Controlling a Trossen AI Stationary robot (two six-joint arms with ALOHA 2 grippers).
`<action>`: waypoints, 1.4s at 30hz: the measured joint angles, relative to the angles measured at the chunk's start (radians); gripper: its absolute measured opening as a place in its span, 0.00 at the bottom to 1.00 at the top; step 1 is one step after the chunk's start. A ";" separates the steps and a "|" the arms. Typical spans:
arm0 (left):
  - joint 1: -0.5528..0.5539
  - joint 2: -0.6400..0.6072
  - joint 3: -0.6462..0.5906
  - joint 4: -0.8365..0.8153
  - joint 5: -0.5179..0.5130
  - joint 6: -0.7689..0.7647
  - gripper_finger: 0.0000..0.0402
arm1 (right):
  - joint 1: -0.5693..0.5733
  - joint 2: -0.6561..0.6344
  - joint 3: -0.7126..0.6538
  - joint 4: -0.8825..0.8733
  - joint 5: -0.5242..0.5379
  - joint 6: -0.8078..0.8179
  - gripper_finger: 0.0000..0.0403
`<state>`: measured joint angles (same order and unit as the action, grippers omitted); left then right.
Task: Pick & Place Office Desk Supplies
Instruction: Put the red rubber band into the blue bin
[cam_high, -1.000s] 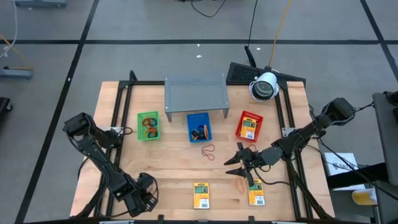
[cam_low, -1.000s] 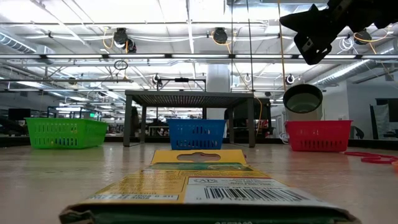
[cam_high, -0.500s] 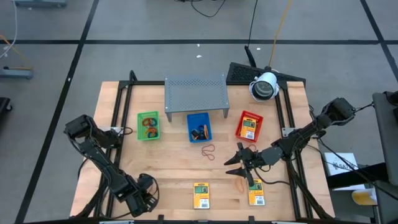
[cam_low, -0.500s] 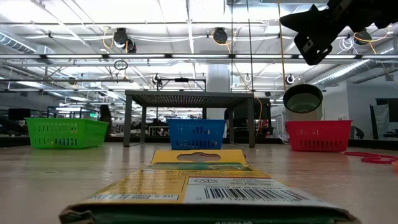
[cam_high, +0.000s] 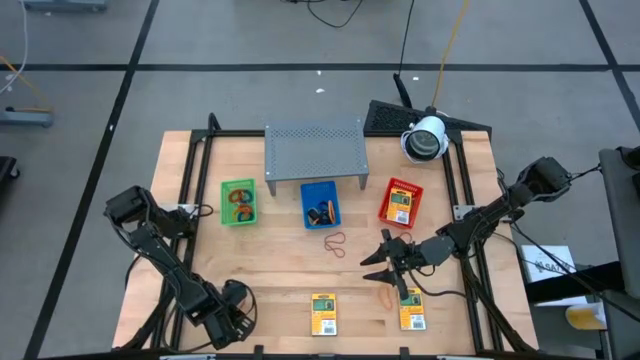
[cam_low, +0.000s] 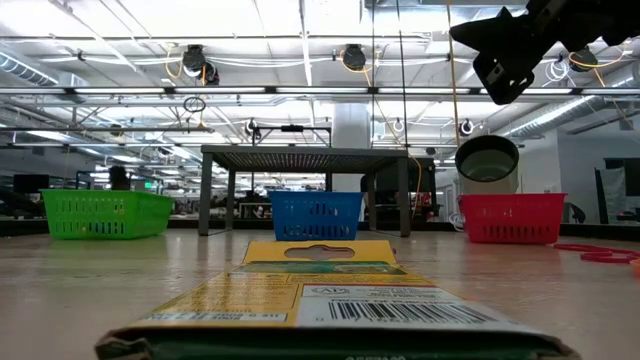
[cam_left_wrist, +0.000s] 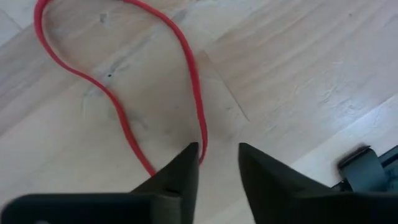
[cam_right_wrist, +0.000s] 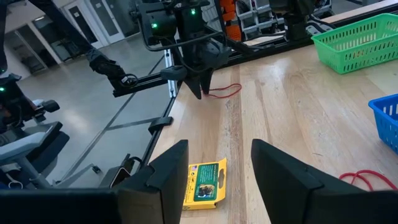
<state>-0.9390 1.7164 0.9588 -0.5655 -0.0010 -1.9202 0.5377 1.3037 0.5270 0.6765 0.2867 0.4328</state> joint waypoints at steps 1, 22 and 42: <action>0.000 0.000 0.000 0.005 -0.002 0.001 0.26 | 0.000 0.000 0.000 0.000 0.000 0.000 0.41; 0.108 -0.031 0.000 0.447 -0.072 0.405 0.01 | 0.000 0.000 0.000 0.000 0.000 0.000 0.41; 0.381 -0.324 0.001 0.718 -0.328 1.368 0.00 | -0.001 0.000 0.000 0.015 0.002 -0.017 0.41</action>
<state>-0.5579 1.3923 0.9600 0.1526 -0.3290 -0.5517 0.5370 1.3037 0.5270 0.6918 0.2886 0.4153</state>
